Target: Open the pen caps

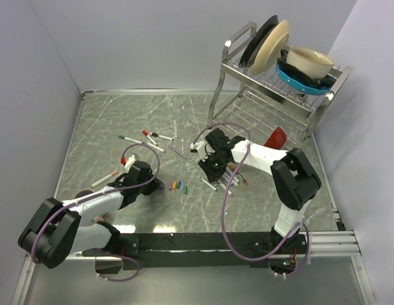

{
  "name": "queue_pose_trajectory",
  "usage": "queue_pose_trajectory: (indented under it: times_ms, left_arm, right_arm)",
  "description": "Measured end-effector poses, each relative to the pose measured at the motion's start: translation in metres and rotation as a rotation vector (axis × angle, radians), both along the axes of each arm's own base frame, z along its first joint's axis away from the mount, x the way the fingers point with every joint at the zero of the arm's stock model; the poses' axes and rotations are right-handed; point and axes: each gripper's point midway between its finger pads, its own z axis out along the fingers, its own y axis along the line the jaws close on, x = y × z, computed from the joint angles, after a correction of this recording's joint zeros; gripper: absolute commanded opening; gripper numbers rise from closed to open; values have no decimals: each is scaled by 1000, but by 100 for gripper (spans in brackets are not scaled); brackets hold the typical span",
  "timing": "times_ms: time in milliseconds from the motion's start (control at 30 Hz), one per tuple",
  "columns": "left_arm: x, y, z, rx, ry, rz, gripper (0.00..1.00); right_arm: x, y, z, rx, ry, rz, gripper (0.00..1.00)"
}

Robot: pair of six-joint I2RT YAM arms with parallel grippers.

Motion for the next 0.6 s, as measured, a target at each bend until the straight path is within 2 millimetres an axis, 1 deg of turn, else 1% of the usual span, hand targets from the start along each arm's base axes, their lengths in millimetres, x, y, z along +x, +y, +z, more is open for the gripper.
queue_pose_trajectory:
  times_ms: [233, 433, 467, 600]
  left_arm:
    - [0, -7, -1, -14, -1, -36, 27]
    - [2, -14, 0, -25, 3, -68, 41]
    - [3, -15, 1, -28, -1, -75, 46]
    - [4, -19, 4, -38, -7, -91, 55]
  right_arm:
    - [2, -4, -2, -47, -33, -2, 25]
    - [5, -7, -3, -64, -46, -5, 25]
    - [5, -7, -3, -64, -45, -2, 26]
    - [2, -5, -1, -53, -37, 17, 28]
